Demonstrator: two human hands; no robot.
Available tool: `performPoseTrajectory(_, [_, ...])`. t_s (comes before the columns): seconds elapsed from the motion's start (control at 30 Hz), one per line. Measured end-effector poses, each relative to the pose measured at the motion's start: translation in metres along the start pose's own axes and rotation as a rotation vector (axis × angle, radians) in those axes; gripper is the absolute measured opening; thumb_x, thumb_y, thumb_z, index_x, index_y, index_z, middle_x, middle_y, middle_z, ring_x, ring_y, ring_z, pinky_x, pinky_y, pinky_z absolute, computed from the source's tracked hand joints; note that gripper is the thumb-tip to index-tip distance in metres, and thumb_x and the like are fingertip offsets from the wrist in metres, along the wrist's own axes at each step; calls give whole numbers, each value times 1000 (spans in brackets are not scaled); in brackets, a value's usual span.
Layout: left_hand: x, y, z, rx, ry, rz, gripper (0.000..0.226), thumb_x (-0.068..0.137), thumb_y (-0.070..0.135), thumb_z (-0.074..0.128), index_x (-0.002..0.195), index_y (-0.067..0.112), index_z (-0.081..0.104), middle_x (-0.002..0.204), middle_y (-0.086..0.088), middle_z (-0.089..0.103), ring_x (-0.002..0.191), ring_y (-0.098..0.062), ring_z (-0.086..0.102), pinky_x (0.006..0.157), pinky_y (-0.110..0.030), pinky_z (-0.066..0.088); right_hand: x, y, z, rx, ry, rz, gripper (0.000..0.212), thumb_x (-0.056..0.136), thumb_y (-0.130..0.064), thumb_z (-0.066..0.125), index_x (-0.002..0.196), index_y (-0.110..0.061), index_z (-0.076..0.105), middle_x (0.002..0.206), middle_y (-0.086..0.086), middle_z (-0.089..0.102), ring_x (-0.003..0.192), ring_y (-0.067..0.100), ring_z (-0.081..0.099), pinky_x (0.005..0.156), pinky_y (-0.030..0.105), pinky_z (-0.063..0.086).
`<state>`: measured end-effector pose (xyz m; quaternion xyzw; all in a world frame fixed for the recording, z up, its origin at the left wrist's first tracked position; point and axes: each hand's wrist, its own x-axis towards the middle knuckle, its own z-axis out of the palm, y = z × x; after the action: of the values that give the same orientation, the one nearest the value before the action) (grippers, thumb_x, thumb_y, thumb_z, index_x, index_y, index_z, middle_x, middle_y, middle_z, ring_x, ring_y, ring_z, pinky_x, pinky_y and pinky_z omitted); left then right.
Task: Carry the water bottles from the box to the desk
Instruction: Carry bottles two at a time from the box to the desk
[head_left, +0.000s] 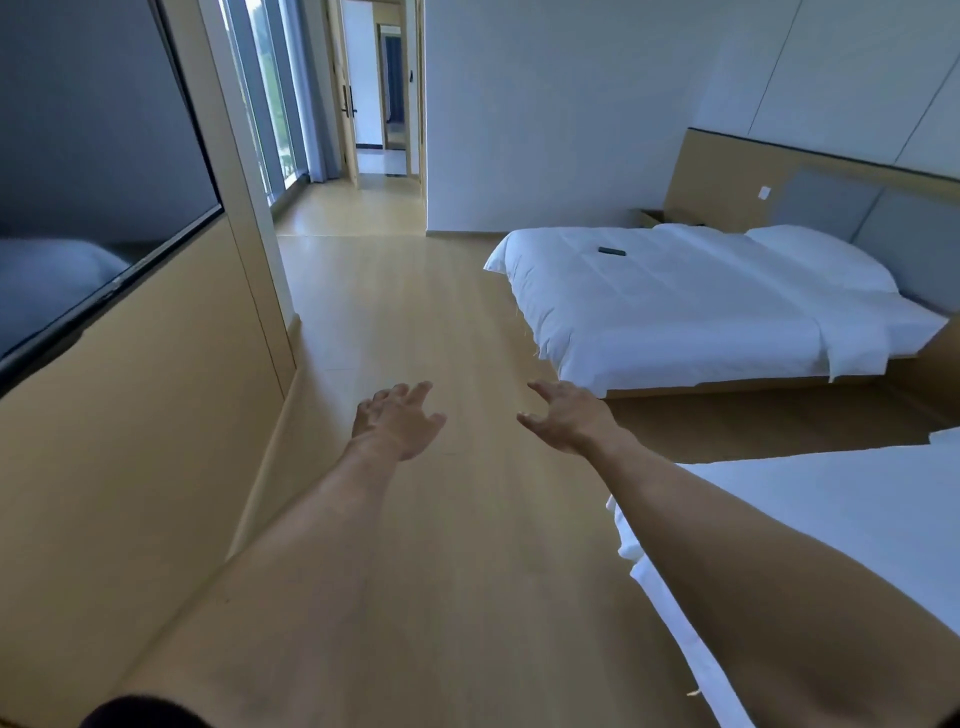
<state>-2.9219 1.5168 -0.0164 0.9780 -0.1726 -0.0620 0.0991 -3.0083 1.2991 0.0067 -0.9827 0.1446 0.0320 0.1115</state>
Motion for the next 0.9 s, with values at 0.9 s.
performPoseTrajectory(0.9, [470, 21, -69, -17, 56, -117, 59, 101, 52, 39, 155, 32, 29, 158, -3, 38, 144, -28, 34, 114, -44, 24, 503, 30, -56, 11, -75, -86, 67, 95, -60, 46, 154, -35, 29, 153, 3, 41, 139, 28, 40, 111, 45, 38])
